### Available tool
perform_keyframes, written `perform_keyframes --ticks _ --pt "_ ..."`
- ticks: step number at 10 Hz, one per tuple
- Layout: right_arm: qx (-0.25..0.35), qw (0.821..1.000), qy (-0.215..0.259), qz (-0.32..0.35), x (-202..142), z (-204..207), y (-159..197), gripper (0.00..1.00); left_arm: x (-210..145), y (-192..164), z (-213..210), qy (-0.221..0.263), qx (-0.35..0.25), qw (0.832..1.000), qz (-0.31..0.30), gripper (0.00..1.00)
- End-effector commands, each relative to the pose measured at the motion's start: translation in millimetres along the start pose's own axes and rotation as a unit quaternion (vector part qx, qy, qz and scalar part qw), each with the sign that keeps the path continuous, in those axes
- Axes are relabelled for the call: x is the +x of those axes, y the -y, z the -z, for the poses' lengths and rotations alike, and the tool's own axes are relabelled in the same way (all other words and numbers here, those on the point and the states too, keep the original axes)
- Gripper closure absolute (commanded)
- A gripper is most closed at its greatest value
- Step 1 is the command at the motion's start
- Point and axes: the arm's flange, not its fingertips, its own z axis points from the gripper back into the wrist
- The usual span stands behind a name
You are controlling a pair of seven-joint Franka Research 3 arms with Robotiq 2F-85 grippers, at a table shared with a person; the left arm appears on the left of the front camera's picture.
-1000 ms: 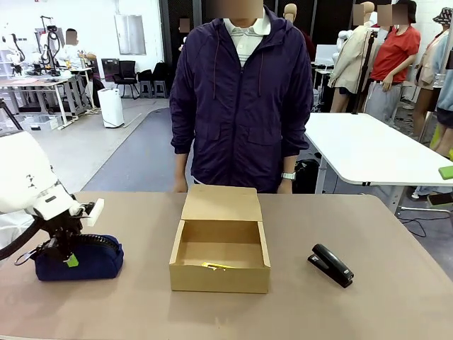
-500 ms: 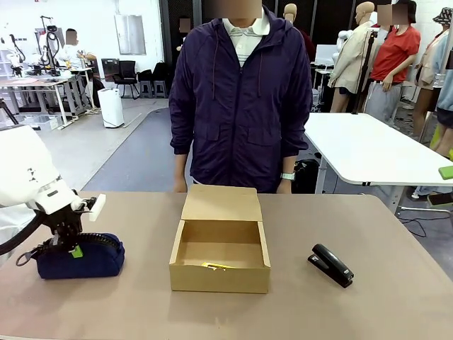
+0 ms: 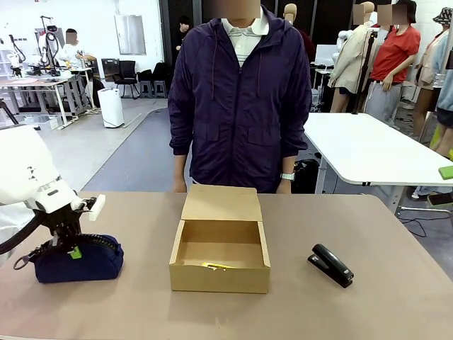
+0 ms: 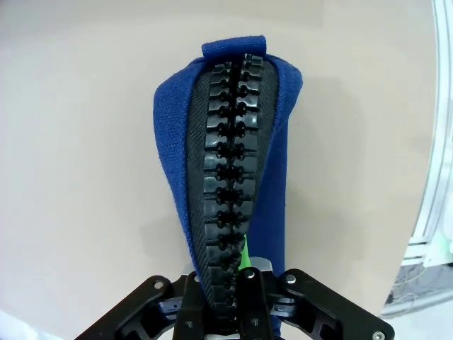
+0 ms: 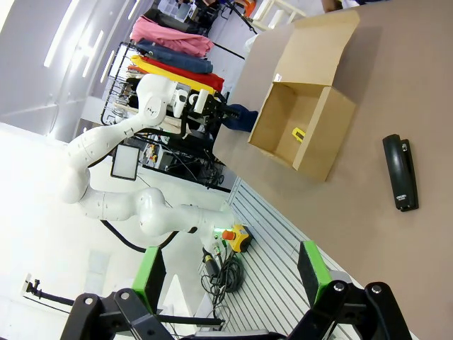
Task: Pack the items into the box.
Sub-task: Pick up the item specified by the human and place it in the Mailer Box.
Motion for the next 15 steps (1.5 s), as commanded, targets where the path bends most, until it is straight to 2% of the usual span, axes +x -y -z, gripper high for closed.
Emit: perform_keyframes --ticks 1,2,3,4,5,6,7,11,12,13,14,15 --pt "0.001 1.0 -0.005 -0.015 0 -2 0 0.0 -4 -4 -43 -0.003 -0.062 0.997 -0.045 1.0" --pt "0.001 1.0 -0.005 -0.015 0 -2 0 0.0 -10 0 -90 0.008 -0.08 0.993 -0.083 1.0" --pt "0.001 1.0 -0.005 -0.015 0 -2 0 0.0 -14 9 -141 0.022 -0.077 0.992 -0.093 1.0" --pt "0.001 1.0 -0.005 -0.015 0 -2 0 0.0 -15 25 -182 0.033 -0.06 0.991 -0.117 1.0" --pt "0.001 1.0 -0.005 -0.015 0 -2 0 0.0 -16 39 -204 0.022 -0.038 0.991 -0.127 1.0" --pt "0.001 1.0 -0.005 -0.015 0 -2 0 0.0 -19 45 -216 0.037 -0.013 0.99 -0.134 1.0" --pt "0.001 1.0 -0.005 -0.015 0 -2 0 0.0 -20 37 -192 0.029 -0.06 0.992 -0.109 1.0" --pt "0.001 1.0 -0.005 -0.015 0 -2 0 0.0 -16 42 -200 0.033 -0.057 0.991 -0.116 1.0" --pt "0.001 1.0 -0.005 -0.015 0 -2 0 0.0 -11 43 -187 0.075 -0.066 0.982 -0.16 1.0" --pt "0.001 1.0 -0.005 -0.015 0 -2 0 0.0 24 48 -187 0.11 -0.048 0.977 -0.177 1.0" --pt "0.001 1.0 -0.005 -0.015 0 -2 0 0.0 78 51 -190 0.114 -0.042 0.978 -0.168 1.0" --pt "0.001 1.0 -0.005 -0.015 0 -2 0 0.0 130 52 -190 0.102 -0.035 0.986 -0.13 1.0"
